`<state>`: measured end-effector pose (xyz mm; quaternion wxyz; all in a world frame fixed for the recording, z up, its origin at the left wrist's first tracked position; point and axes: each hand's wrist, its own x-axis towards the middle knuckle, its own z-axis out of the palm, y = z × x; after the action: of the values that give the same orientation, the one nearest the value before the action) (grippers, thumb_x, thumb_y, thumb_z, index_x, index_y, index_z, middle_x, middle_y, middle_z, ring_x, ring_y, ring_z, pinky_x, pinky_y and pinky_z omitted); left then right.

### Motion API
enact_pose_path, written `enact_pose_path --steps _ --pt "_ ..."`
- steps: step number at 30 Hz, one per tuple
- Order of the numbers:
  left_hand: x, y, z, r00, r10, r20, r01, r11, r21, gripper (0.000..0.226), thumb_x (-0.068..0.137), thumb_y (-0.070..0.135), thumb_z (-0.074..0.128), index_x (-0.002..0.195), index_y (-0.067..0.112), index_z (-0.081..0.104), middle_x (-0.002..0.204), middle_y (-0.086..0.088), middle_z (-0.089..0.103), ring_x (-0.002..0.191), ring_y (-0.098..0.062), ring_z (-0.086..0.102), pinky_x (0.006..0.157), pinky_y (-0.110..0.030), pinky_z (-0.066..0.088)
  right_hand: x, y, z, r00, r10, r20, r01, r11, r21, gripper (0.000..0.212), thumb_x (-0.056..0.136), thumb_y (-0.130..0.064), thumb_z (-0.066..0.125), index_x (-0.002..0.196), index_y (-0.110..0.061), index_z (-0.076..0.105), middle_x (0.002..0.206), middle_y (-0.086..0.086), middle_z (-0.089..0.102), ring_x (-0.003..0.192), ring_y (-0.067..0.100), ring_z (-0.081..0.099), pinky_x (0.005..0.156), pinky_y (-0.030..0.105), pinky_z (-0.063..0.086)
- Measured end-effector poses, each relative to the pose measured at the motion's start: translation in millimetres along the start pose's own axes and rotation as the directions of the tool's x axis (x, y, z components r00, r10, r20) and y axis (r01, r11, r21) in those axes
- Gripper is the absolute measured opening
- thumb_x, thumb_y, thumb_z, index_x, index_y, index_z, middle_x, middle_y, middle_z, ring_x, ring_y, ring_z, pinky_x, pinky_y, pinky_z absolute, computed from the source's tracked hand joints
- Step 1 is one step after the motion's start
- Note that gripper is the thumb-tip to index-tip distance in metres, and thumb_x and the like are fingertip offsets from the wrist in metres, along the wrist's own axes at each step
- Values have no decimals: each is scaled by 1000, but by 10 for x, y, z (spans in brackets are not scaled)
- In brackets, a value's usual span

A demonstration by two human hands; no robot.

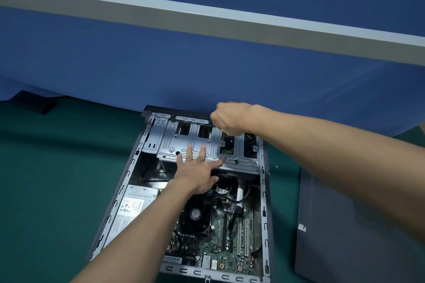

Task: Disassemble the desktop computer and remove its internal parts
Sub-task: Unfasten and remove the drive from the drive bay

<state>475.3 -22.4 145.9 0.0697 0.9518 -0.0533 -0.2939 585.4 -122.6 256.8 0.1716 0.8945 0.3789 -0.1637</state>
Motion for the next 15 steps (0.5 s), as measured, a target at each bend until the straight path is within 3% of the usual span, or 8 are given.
enact_pose_path --steps 3,5,6,9,12,15 --pt "-4 -1 1 1000 -2 -2 2 1000 -6 59 99 52 40 148 54 6 160 -5 -19 144 -40 -21 114 -62 -5 16 85 0 998 29 56 -37 986 160 17 85 -18 66 72 -7 63 65 6 59 62 24 55 48 23 37" --pt "-3 -4 4 1000 0 -3 0 1000 -9 59 99 52 40 148 54 7 160 -6 -19 144 -41 -21 114 -62 -5 -5 119 47 994 102 33 -107 953 285 41 93 -39 56 64 -10 53 62 3 53 59 21 51 48 24 32" --pt "0 -3 7 1000 1 -3 -1 1000 -8 59 99 52 40 148 54 7 160 -6 -19 144 -41 -21 114 -62 -5 -9 137 74 989 147 15 -144 938 315 45 96 -40 46 61 -12 44 62 2 48 61 21 49 50 25 30" --pt "-2 -6 7 1000 0 -5 0 1000 -12 59 99 51 40 148 54 7 160 -6 -18 144 -40 -21 114 -62 -5 -41 113 105 974 225 29 -224 928 298 34 94 -21 40 61 -13 37 66 4 44 70 26 49 60 25 34" --pt "2 -8 15 1000 1 -4 -1 1000 -12 59 99 51 40 148 54 7 160 -5 -19 144 -40 -21 114 -62 -5 -47 99 93 969 243 41 -244 923 296 26 86 -10 48 61 -12 39 63 3 43 56 19 43 48 24 31" --pt "-1 -11 15 1000 1 -7 -1 1000 -15 59 99 51 40 148 54 7 160 -5 -19 144 -40 -21 114 -61 -5 -56 112 48 982 188 -4 -174 918 358 24 79 1 50 64 -18 48 69 2 53 67 22 53 49 24 34"
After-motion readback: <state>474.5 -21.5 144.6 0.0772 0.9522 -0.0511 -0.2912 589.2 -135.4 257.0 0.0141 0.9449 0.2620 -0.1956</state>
